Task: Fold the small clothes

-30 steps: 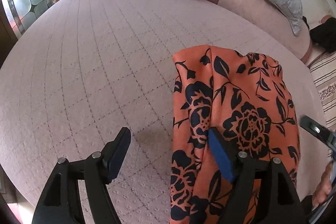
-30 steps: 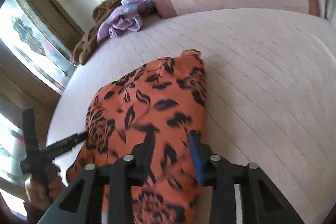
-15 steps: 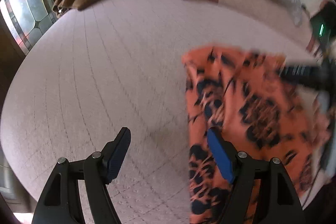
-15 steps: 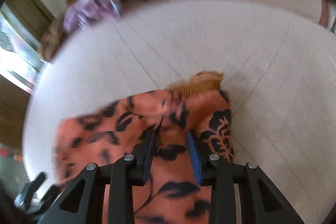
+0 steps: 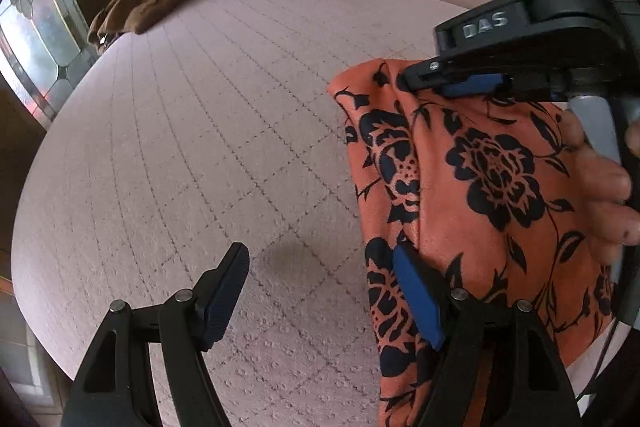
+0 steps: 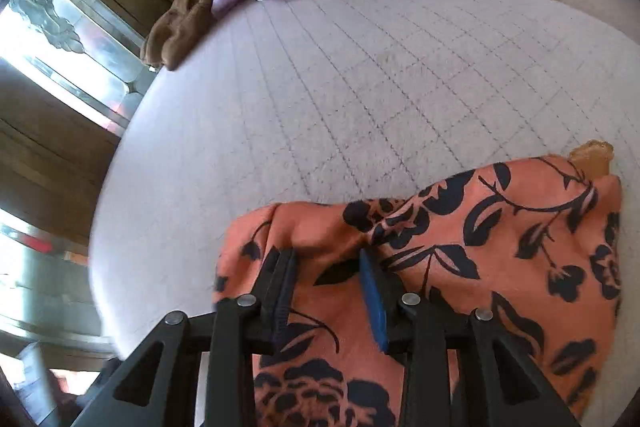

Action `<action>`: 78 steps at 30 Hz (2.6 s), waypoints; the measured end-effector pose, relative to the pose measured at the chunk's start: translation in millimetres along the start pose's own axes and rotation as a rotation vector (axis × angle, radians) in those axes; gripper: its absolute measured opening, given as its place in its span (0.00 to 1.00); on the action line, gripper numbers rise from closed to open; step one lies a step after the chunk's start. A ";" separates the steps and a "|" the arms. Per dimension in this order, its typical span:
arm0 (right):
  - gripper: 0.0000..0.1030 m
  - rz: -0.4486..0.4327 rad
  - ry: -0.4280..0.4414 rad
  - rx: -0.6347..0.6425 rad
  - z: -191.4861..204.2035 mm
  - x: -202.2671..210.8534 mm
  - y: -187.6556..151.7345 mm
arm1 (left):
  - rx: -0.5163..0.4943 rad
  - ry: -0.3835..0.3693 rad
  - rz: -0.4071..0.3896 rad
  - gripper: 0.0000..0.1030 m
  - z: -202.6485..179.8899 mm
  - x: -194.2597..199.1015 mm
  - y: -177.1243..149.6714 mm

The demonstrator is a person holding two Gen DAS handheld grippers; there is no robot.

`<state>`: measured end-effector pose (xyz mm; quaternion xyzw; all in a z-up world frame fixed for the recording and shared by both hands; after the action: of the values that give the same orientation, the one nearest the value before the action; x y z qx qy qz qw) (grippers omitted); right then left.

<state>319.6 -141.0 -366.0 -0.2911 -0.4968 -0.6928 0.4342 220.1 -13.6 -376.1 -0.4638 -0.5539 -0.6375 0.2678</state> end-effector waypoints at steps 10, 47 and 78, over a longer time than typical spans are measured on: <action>0.67 -0.110 0.007 -0.015 -25.0 85.5 -41.5 | 0.007 0.007 -0.079 0.73 -8.4 25.0 12.5; 0.68 -0.160 0.343 -0.262 -145.8 117.6 -167.7 | 0.036 -0.027 -0.091 0.76 -39.6 12.5 31.5; 0.44 -0.283 0.120 -0.057 -91.2 149.7 -164.0 | 0.025 -0.067 -0.101 0.79 -38.4 14.3 15.7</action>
<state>108.2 -252.4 -343.2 -0.1886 -0.4863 -0.7768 0.3528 216.1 -51.6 -354.6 -0.4529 -0.5933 -0.6273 0.2223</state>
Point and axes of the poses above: each gripper's, at about its wrist camera, not at the fingertips, and x roughly against the way its jaws point, z to its left, y to its top, the point moved 6 cm from there along -x, roughly the way its jaws point, and after that the axes turned 8 degrees about x, right-handed, at the moved point
